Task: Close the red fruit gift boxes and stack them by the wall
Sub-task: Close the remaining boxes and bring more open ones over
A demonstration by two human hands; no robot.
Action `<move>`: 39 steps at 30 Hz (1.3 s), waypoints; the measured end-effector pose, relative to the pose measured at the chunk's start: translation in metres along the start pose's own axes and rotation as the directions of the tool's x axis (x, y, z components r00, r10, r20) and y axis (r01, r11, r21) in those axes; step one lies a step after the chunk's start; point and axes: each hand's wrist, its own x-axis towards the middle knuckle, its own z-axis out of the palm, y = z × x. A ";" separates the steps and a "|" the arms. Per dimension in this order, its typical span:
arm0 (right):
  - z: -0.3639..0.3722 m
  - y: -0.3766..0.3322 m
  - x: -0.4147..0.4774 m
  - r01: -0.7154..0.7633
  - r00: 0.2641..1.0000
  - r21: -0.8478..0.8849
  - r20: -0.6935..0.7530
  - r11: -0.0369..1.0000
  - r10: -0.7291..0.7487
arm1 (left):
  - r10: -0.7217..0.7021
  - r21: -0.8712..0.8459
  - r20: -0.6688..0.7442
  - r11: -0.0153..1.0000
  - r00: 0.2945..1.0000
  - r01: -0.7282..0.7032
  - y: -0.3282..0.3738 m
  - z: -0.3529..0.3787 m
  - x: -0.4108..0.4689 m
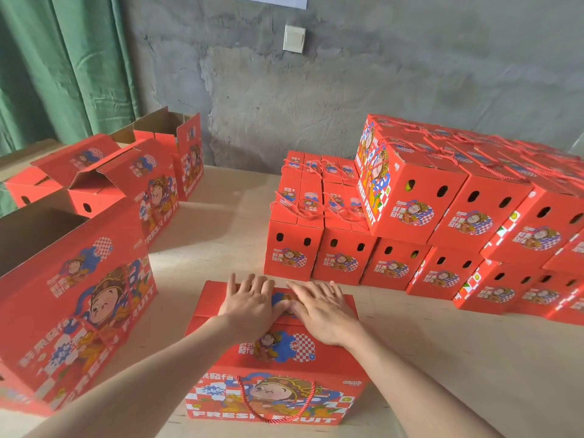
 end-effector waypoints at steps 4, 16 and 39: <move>0.004 0.000 0.003 -0.026 1.000 -0.033 0.001 0.999 0.026 | 0.021 -0.014 0.002 1.000 1.000 -0.021 -0.005 0.008 0.003; 0.007 0.028 -0.072 0.184 0.979 0.037 -0.097 0.982 -0.180 | 0.153 -0.109 -0.177 0.979 0.972 -0.174 0.001 0.003 -0.045; -0.001 0.054 -0.065 0.267 0.961 0.124 -0.109 0.956 -0.255 | -0.298 -0.264 -0.262 0.937 0.918 0.229 0.030 0.030 -0.109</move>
